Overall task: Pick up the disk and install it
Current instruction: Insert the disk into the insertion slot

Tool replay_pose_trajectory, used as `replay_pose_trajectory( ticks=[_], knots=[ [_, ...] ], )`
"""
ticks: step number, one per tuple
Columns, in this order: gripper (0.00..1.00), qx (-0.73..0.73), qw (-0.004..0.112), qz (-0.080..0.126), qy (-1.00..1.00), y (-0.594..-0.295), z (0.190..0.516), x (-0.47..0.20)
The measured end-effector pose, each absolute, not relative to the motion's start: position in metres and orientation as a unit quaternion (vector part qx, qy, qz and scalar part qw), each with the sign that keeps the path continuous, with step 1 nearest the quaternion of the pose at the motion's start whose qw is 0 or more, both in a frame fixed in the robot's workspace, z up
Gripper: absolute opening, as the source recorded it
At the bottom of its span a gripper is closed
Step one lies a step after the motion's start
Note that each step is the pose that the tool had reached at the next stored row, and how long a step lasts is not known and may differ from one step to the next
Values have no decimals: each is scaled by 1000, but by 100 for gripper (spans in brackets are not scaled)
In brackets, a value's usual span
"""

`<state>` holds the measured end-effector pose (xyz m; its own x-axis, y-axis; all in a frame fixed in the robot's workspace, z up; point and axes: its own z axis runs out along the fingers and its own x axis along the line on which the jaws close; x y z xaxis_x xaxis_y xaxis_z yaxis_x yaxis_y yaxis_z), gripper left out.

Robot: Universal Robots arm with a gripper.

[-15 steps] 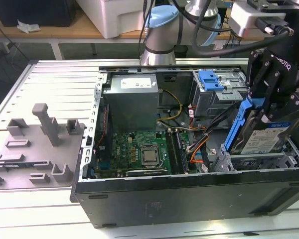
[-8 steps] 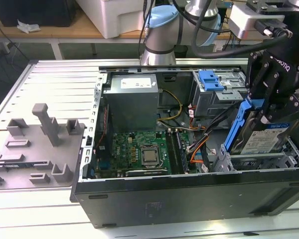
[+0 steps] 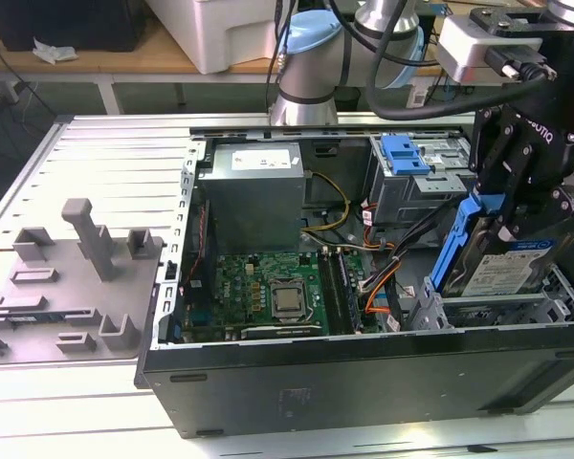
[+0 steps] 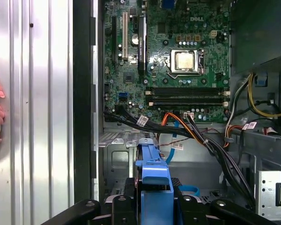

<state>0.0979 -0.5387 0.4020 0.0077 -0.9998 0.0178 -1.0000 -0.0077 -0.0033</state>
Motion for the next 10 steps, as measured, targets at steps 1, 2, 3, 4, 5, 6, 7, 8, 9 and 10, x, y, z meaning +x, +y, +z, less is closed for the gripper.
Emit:
replay_pose_trajectory(
  ticks=[1,2,3,4,5,6,7,8,9,10],
  knots=[
    [36,710,5,8,-704,-539,402,98],
    [36,710,5,8,-704,-539,402,98],
    [36,710,5,8,-704,-539,402,98],
    [36,710,5,8,-704,-539,402,98],
    [36,710,5,8,-704,-539,402,98],
    [36,710,5,8,-704,-539,402,98],
    [36,710,5,8,-704,-539,402,98],
    [36,710,5,8,-704,-539,402,98],
    [36,710,5,8,-704,-539,402,98],
    [36,710,5,8,-704,-539,402,98]
  ],
)
